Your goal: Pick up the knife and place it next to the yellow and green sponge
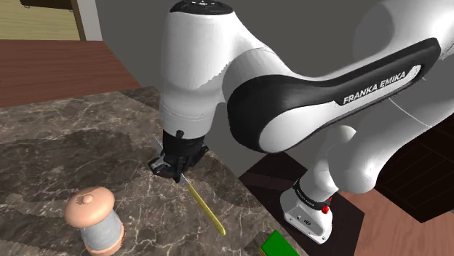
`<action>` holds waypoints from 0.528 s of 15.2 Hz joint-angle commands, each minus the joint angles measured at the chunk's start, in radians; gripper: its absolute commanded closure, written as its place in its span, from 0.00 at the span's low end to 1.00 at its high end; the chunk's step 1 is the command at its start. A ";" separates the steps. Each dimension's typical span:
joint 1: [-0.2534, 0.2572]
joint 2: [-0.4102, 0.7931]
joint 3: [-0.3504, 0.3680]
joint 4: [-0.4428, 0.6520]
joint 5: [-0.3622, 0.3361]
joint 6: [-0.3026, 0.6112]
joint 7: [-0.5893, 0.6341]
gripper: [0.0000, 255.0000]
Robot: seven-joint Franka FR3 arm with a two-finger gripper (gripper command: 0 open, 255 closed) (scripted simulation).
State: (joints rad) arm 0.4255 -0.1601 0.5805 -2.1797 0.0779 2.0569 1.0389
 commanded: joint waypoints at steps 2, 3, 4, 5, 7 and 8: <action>0.034 -0.044 0.033 -0.034 0.032 -0.003 0.050 1.00; 0.046 -0.055 0.046 -0.041 0.042 -0.004 0.069 1.00; 0.057 -0.065 0.059 -0.047 0.051 -0.005 0.088 1.00; 0.069 -0.074 0.072 -0.052 0.059 -0.006 0.108 1.00; 0.091 -0.089 0.099 -0.059 0.074 -0.010 0.149 1.00; 0.102 -0.095 0.114 -0.061 0.081 -0.011 0.170 1.00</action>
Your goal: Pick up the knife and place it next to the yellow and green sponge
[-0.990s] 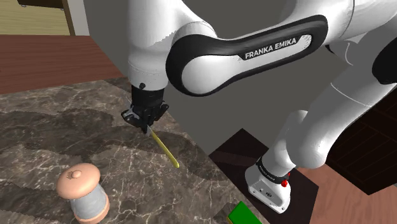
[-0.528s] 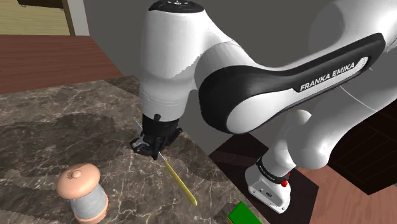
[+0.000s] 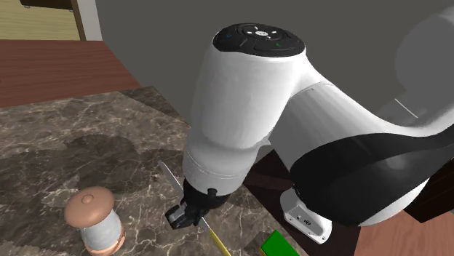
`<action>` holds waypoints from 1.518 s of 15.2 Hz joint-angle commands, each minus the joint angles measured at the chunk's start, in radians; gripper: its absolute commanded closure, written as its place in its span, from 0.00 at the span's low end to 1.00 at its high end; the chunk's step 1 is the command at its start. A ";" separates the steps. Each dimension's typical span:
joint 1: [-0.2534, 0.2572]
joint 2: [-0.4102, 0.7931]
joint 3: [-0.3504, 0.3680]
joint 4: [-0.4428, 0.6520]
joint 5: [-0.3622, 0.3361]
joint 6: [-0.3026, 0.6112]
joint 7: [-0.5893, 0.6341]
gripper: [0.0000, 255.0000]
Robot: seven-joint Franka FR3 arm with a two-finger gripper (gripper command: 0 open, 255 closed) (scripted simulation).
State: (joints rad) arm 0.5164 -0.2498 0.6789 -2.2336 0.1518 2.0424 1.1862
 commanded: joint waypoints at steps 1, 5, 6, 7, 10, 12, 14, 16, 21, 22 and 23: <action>0.022 -0.010 0.030 -0.008 0.014 0.002 0.045 1.00; 0.061 -0.017 0.094 0.001 0.032 -0.005 0.139 1.00; 0.070 -0.016 0.111 0.006 0.034 -0.006 0.165 1.00; 0.078 -0.013 0.129 0.012 0.035 -0.008 0.190 1.00; 0.098 0.004 0.187 0.037 0.032 -0.011 0.272 1.00; 0.108 0.024 0.229 0.059 0.022 -0.013 0.332 1.00; 0.115 0.051 0.274 0.085 0.003 -0.015 0.396 1.00; 0.121 0.088 0.323 0.116 -0.025 -0.016 0.467 1.00; 0.144 0.244 0.450 0.212 -0.170 -0.028 0.688 1.00; 0.168 0.310 0.477 0.246 -0.237 -0.038 0.766 1.00; 0.176 0.318 0.471 0.238 -0.245 -0.026 0.772 1.00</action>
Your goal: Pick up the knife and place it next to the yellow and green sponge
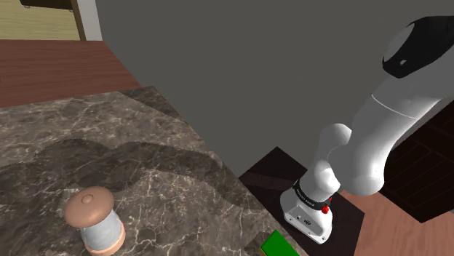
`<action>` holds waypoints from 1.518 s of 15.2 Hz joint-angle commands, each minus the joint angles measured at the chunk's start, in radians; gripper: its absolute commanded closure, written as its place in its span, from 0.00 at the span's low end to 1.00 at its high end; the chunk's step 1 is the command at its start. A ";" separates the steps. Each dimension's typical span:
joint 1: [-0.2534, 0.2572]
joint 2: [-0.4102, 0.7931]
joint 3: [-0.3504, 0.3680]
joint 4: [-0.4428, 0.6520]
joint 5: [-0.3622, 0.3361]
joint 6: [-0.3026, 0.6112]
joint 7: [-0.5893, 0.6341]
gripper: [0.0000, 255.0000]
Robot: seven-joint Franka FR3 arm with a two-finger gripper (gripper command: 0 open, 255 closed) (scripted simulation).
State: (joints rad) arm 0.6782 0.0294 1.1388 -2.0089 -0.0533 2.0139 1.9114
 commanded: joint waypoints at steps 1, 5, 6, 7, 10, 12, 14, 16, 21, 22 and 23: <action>0.019 0.048 0.008 0.004 -0.050 0.015 0.054 1.00; 0.036 0.088 -0.002 -0.028 -0.093 0.062 0.085 1.00; 0.041 0.098 -0.005 -0.036 -0.105 0.074 0.093 1.00; 0.046 0.109 -0.009 -0.043 -0.117 0.085 0.102 1.00; 0.063 0.142 -0.023 -0.063 -0.154 0.118 0.129 1.00; 0.076 0.164 -0.034 -0.075 -0.180 0.140 0.147 1.00; 0.089 0.187 -0.047 -0.086 -0.207 0.160 0.165 1.00; 0.104 0.209 -0.061 -0.097 -0.233 0.181 0.184 1.00; 0.131 0.248 -0.089 -0.112 -0.279 0.214 0.215 1.00; 0.131 0.248 -0.089 -0.112 -0.279 0.214 0.215 1.00; 0.131 0.248 -0.089 -0.112 -0.279 0.214 0.215 1.00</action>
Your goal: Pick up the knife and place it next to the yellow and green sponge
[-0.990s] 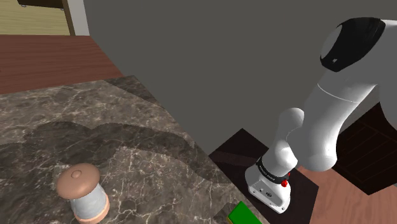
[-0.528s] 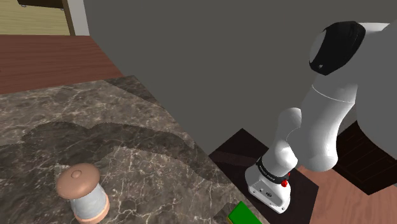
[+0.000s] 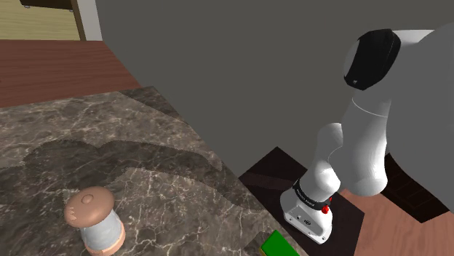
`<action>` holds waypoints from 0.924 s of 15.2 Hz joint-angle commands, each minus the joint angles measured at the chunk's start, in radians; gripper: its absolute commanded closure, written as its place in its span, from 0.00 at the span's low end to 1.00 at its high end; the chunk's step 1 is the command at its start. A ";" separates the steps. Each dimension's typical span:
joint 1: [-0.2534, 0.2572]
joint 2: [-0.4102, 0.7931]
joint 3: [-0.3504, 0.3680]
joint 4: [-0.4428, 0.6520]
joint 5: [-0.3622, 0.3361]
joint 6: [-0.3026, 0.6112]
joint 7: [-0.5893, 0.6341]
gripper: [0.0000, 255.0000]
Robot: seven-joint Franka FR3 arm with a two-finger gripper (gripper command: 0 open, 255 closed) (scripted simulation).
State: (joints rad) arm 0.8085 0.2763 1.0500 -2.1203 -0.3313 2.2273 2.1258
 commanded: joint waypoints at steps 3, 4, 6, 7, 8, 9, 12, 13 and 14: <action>0.001 0.001 -0.001 -0.001 -0.001 0.001 0.001 1.00; 0.000 0.001 0.000 -0.001 -0.001 0.001 0.001 1.00; 0.000 0.001 0.000 -0.001 -0.001 0.001 0.001 0.00; 0.000 0.001 0.000 -0.001 -0.001 0.001 0.001 0.00; 0.000 0.001 0.000 -0.001 -0.001 0.001 0.001 0.00; 0.000 0.001 0.000 -0.001 -0.001 0.001 0.001 0.00; -0.038 -0.054 0.040 0.023 0.064 -0.049 -0.043 0.00; -0.056 -0.081 0.059 0.037 0.096 -0.075 -0.065 0.00; -0.069 -0.102 0.071 0.050 0.120 -0.096 -0.082 0.00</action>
State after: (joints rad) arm 0.7476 0.1859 1.1127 -2.0892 -0.2288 2.1553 2.0580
